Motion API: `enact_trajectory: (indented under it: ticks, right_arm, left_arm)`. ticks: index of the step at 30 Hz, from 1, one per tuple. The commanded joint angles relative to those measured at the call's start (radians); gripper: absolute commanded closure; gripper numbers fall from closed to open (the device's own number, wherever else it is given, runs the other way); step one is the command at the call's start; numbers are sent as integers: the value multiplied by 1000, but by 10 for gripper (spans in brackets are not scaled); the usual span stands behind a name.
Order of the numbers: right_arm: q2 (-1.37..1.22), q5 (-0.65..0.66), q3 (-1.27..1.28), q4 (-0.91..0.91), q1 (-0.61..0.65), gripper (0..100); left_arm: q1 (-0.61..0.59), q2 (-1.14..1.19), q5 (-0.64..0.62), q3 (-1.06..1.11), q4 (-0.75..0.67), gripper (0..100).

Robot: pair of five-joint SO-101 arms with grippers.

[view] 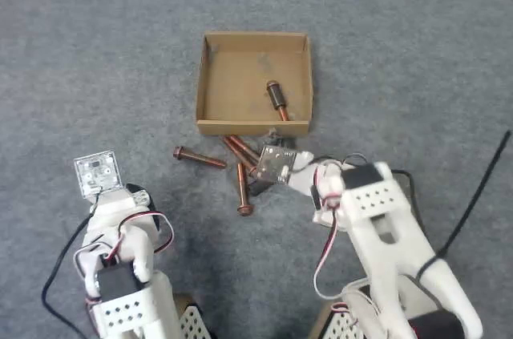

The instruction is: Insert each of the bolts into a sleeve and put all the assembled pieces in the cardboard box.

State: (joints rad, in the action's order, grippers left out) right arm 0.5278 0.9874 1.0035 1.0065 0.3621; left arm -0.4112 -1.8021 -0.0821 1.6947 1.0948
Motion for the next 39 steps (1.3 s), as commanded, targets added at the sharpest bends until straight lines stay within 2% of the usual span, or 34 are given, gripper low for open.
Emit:
enact_trajectory:
  ticks: [1,5,17,29,39]
  right_arm:
    - [50,74,92,-248,-13,858]
    - [48,103,130,-363,-13,858]
    - [42,104,86,-374,-13,859]
    - [-285,104,-63,-372,-13,859]
    - [-406,104,-152,-372,-13,859]
  left_arm:
    - [-6,-21,8,-10,-29,989]
    - [-6,-21,8,-10,-29,989]
    - [-6,-21,8,-10,-29,989]
    - [-6,-21,8,-10,-29,989]
    - [-5,-21,8,-10,-31,989]
